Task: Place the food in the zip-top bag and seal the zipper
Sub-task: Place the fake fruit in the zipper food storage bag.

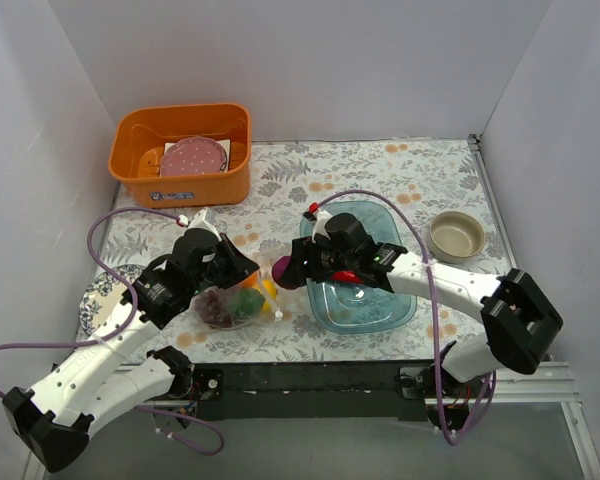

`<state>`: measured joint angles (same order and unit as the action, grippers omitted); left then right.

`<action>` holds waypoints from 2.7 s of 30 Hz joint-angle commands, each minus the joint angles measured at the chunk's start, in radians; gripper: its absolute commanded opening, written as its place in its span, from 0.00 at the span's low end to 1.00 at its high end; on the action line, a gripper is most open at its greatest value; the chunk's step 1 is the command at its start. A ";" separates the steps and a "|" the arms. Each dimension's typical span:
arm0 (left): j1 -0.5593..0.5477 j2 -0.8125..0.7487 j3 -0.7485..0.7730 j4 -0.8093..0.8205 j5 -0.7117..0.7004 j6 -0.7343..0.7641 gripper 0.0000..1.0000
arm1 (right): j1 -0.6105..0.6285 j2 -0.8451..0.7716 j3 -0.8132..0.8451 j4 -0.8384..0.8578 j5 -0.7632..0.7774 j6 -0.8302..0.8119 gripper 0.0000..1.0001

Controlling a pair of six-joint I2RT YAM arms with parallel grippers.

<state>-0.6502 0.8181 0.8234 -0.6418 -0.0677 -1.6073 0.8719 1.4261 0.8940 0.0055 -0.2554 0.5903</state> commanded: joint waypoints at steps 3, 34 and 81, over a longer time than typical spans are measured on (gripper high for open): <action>-0.003 -0.045 -0.004 0.010 -0.012 0.003 0.00 | 0.029 0.112 0.036 0.265 -0.044 0.114 0.57; -0.002 -0.163 0.005 -0.001 -0.126 -0.046 0.00 | 0.101 0.376 0.241 0.445 -0.257 0.129 0.84; -0.003 -0.283 0.097 -0.182 -0.346 -0.135 0.00 | 0.087 0.137 0.246 -0.203 0.318 -0.043 0.72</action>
<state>-0.6502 0.5571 0.8654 -0.8036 -0.3546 -1.7245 0.9634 1.5368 1.0946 -0.1272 0.0307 0.5488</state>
